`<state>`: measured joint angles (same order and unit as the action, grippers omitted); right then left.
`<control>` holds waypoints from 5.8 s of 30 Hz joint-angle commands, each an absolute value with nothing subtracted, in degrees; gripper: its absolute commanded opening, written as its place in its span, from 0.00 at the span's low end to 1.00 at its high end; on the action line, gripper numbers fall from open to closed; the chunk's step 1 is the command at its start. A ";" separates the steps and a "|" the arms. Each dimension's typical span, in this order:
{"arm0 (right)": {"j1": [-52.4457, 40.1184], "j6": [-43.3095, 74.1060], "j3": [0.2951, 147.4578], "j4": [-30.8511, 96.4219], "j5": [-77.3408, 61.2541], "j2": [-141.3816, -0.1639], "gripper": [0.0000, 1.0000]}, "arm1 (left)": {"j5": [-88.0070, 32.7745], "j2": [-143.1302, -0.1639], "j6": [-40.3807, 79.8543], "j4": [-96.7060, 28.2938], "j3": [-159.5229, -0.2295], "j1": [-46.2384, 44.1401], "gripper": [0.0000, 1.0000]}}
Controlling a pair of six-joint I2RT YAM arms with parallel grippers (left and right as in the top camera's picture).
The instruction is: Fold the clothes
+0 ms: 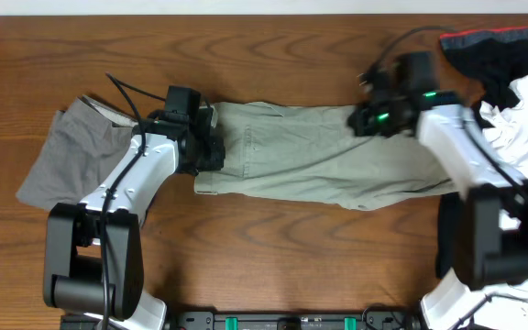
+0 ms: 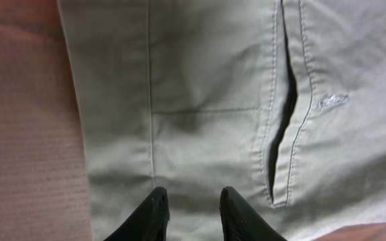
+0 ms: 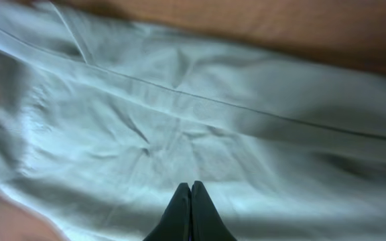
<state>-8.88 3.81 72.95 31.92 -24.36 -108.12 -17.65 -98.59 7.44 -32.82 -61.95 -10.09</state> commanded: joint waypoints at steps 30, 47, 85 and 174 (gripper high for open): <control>-3.70 11.51 71.61 15.99 -26.11 -99.20 0.17 | -17.12 -98.91 2.59 -30.57 -62.11 -10.07 0.46; -16.86 15.51 57.12 39.51 -19.84 -98.32 0.05 | -20.60 -104.22 2.85 -12.88 -62.11 -12.75 0.20; -16.84 19.70 49.65 34.57 -15.94 -88.40 0.02 | -28.86 -107.07 9.23 -10.02 -63.61 -14.31 0.38; -16.19 18.31 49.67 47.55 -9.30 -103.83 0.01 | -19.99 -116.16 11.51 -3.16 -69.67 -16.21 0.30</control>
<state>-16.10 19.00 53.10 46.24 -14.87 -100.51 -17.02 -115.04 9.89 -2.76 -67.53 -17.85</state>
